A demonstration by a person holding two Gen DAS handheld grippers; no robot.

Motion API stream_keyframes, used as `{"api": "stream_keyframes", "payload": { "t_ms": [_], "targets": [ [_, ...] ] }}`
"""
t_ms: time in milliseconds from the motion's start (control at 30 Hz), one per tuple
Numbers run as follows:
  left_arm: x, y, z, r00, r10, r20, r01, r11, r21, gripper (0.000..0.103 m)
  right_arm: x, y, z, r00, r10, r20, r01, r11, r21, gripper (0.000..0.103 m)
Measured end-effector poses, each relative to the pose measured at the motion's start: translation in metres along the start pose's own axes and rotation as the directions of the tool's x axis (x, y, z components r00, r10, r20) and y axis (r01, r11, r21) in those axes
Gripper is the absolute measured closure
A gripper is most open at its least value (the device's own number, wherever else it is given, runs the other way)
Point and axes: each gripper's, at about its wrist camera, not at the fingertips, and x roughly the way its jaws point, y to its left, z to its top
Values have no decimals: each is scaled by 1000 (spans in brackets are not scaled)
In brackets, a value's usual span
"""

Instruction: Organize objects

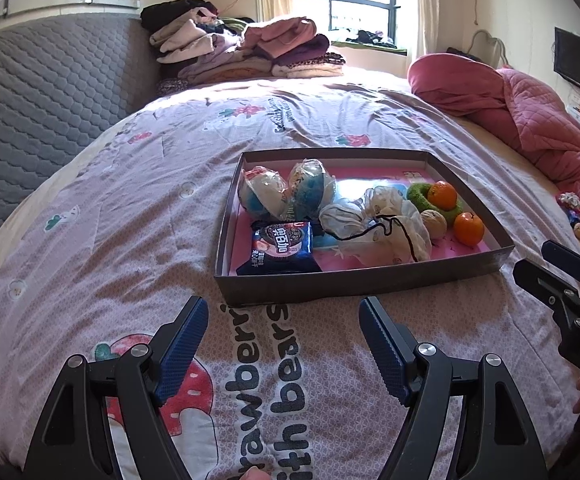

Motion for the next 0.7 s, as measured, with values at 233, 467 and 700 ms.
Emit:
{"api": "stream_keyframes", "payload": {
  "t_ms": [233, 467, 700],
  "targets": [
    [2, -1, -1, 1000, -6, -7, 6, 1000, 3, 24, 3, -1, -2, 1000, -4, -15, 4, 1000, 1, 37],
    [9, 1, -3, 1000, 0, -24, 0, 1000, -5, 24, 8, -3, -5, 1000, -7, -29, 8, 1000, 10, 37],
    [12, 0, -6, 1000, -4, -31, 4, 1000, -6, 24, 10, -3, -7, 999, -9, -35, 9, 1000, 8, 37]
  ]
}}
